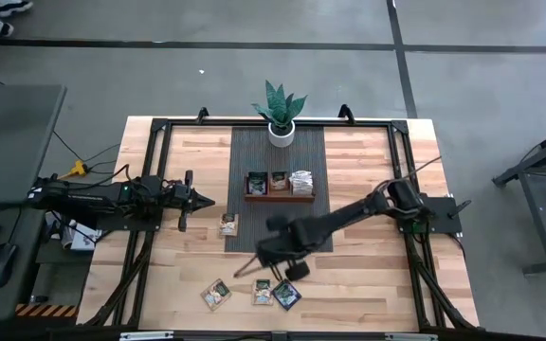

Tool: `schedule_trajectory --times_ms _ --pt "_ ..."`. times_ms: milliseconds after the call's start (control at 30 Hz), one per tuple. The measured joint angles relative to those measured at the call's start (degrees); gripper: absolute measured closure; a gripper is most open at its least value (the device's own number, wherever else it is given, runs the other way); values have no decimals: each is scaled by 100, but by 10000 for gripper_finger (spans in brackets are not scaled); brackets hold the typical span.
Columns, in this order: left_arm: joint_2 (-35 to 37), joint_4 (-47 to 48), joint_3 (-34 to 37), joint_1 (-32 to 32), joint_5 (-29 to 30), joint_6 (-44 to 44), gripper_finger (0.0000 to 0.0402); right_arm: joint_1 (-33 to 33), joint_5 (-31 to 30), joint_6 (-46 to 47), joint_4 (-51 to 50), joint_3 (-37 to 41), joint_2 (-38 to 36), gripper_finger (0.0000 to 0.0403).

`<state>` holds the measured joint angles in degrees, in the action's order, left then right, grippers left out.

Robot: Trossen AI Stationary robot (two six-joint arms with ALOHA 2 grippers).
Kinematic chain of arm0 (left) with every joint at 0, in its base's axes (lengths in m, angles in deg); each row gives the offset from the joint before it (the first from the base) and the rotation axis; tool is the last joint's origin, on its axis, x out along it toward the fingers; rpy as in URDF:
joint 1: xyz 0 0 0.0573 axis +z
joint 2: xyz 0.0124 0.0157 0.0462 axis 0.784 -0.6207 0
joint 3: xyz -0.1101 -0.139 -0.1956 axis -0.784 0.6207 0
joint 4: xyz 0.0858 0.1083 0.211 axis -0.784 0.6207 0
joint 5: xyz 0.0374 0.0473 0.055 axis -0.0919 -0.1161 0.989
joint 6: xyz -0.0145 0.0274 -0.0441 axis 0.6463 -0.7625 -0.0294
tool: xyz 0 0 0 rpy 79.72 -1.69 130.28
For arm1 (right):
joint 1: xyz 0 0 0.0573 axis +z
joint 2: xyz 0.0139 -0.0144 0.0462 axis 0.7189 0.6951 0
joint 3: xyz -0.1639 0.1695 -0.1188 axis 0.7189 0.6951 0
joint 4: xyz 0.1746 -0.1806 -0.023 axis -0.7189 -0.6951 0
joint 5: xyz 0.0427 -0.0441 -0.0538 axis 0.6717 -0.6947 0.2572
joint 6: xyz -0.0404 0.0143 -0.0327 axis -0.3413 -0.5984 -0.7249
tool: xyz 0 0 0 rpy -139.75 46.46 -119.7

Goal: Pick & Place Tea
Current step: Put the violet tea bag into the left section of the wooden organizer

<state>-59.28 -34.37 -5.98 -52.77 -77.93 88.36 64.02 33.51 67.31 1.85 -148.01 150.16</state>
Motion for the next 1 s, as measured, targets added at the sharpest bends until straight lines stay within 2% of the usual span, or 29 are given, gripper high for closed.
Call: schedule_trajectory --times_ms 200,300,433,567,800,1000 --pt "-1 0 0 0 0 0 401 339 968 -255 472 0 1 403" --pt "0 0 1 1 0 0 401 464 1138 -369 475 0 1 399" --pt "-2 0 1 -1 0 1 401 608 1135 -353 467 0 74 369" --pt "0 0 -1 -1 0 0 401 743 1071 -221 697 0 264 315" --pt "0 0 0 0 1 0 401 918 301 -93 798 0 480 222" --pt "0 0 -1 1 2 0 401 1001 82 190 781 -2 549 184"
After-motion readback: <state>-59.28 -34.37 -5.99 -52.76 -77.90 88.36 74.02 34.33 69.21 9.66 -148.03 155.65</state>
